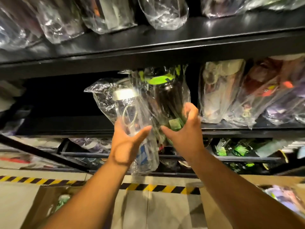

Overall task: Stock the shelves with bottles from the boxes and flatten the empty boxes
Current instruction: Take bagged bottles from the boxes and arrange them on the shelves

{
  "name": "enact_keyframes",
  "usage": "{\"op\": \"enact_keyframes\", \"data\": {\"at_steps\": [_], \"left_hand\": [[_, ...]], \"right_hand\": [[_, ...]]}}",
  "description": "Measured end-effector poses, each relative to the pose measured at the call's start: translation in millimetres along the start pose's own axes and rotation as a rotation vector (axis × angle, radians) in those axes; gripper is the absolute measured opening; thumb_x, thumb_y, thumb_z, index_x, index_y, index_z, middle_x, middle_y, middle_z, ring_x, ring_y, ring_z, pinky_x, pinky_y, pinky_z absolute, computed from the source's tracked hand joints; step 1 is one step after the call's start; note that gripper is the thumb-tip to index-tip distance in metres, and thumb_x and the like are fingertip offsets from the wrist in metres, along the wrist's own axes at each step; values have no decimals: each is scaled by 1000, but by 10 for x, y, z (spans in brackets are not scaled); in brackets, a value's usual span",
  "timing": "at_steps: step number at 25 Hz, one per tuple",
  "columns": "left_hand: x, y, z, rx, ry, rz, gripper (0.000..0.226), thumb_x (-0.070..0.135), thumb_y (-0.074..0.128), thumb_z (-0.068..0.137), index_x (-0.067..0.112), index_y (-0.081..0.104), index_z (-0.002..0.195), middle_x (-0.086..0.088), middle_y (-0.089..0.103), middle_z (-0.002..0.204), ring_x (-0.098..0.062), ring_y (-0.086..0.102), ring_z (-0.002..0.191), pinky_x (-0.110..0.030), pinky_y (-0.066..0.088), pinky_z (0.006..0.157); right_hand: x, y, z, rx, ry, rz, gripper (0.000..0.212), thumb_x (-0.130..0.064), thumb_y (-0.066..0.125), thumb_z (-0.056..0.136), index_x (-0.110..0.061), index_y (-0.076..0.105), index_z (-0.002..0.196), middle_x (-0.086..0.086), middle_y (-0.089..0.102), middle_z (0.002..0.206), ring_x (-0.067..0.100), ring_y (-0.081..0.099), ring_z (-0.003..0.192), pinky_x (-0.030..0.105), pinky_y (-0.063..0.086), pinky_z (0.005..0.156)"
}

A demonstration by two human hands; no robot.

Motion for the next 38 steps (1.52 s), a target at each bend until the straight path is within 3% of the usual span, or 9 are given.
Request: {"op": "enact_keyframes", "data": {"at_steps": [6,9,13,17,21,25,29,35,38], "left_hand": [[-66,-54,215,-38,-11,-56,56,0,69,88,24,40,129,14,62,112,13,65,93,-6,50,71],[-57,-84,307,-56,21,-9,45,3,72,85,30,47,111,9,68,99,4,69,88,-12,52,69],[-137,-152,427,-77,18,-20,44,10,75,84,34,47,108,-2,69,108,-11,70,98,-28,59,79],[-43,-180,466,-43,81,-58,46,9,76,83,30,48,113,-2,68,110,-8,70,94,-23,57,71],[94,-266,526,58,102,-5,51,23,81,81,37,47,117,8,64,115,-15,68,106,-41,58,91],[157,-415,719,248,138,-116,62,23,80,82,13,46,132,-2,64,121,-6,66,106,-27,53,97],[128,-398,806,280,205,-22,49,15,82,80,15,45,113,6,60,99,13,61,79,-6,45,79],[-100,-191,845,186,200,271,103,59,83,59,11,37,138,5,56,112,-12,59,102,-2,38,90],[-513,-270,856,116,56,268,115,66,79,47,29,25,140,-2,58,131,-17,61,116,-30,50,102]], "right_hand": [[142,231,377,173,67,64,71,-33,89,70,-21,36,114,8,54,117,22,56,105,23,43,89],[269,339,454,209,79,71,72,-36,88,71,-12,38,118,10,54,119,27,56,109,28,45,94],[361,397,420,253,41,25,73,-37,87,71,-9,44,124,5,53,118,25,52,113,35,43,100],[405,380,423,262,81,-39,69,-39,87,68,-10,48,116,7,52,119,25,45,117,42,40,103],[485,395,396,243,104,-69,80,-39,86,67,-12,43,128,9,51,128,26,44,125,47,40,106],[506,407,396,251,116,-87,89,-45,84,66,-15,38,136,6,51,133,26,46,127,47,43,105],[488,413,373,256,106,-83,86,-53,80,65,-18,38,132,4,52,131,26,50,124,47,46,102],[414,395,353,286,61,-159,72,-43,81,73,-13,43,126,5,48,129,25,48,120,43,43,101],[420,398,349,283,65,-164,73,-43,80,74,-12,43,128,5,47,130,24,46,122,38,41,102]]}}
Point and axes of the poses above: each hand's wrist, its own z-axis towards the middle knuckle, its own y-axis out of the palm, x = y × z, the point moved 8 cm from there along z, towards the middle knuckle
